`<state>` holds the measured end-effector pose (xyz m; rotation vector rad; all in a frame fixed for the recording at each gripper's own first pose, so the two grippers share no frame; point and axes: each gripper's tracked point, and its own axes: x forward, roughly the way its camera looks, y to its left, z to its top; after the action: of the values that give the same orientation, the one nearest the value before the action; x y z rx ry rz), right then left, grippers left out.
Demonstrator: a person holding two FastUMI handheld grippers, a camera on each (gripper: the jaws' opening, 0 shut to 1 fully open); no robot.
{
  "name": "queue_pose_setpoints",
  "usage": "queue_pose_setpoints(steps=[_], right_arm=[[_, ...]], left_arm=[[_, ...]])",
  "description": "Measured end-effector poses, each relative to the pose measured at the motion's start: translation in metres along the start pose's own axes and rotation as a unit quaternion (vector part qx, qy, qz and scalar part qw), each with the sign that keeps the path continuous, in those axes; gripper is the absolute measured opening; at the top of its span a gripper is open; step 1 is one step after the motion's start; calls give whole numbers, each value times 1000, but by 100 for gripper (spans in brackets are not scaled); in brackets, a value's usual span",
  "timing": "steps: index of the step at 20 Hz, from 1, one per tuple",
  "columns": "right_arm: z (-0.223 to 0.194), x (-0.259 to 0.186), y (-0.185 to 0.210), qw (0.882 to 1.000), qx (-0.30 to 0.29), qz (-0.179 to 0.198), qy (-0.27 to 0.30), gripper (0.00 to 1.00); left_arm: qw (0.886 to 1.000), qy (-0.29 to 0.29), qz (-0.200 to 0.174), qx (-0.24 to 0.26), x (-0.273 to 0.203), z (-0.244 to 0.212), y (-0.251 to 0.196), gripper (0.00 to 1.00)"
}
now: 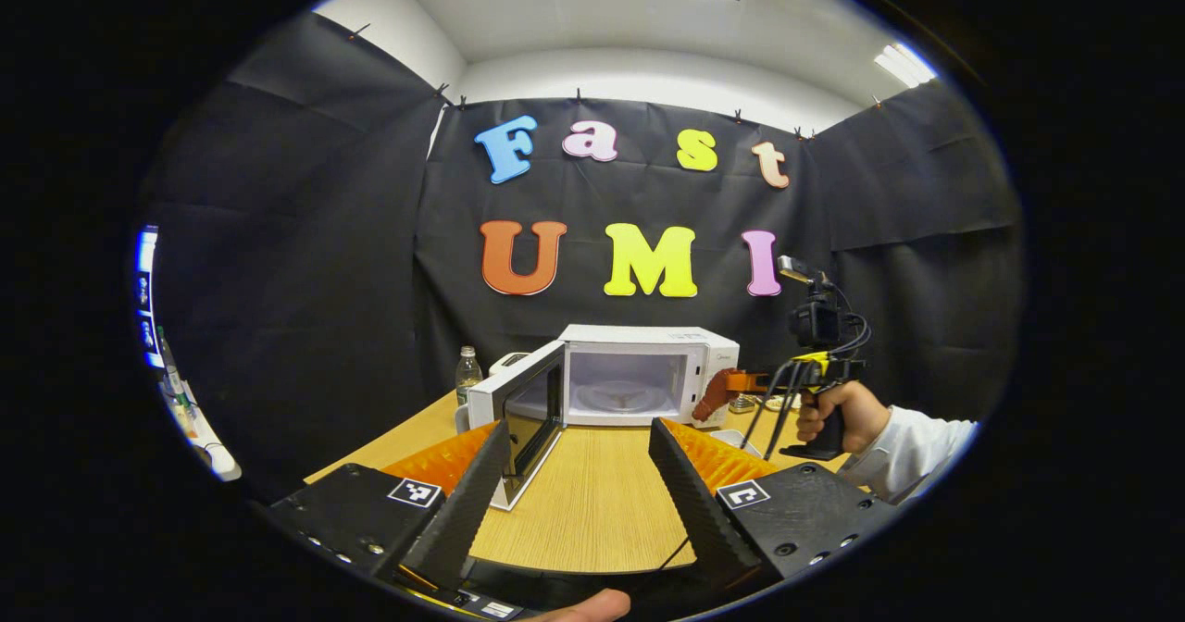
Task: Open the microwave oven with the left hand, put the food in, and close the microwave oven.
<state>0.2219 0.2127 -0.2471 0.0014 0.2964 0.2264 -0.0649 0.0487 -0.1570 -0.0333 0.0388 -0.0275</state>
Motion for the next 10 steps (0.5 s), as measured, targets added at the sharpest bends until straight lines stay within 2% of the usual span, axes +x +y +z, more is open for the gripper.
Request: queue_pose_setpoints(steps=[7,10], right_arm=[[14,99,38,998,31,7,-56,12],[9,150,52,997,35,-8,-74,13]], left_arm=[[1000,-21,-12,6,3,7,4,92],[999,-34,-6,9,11,12,18,92]])
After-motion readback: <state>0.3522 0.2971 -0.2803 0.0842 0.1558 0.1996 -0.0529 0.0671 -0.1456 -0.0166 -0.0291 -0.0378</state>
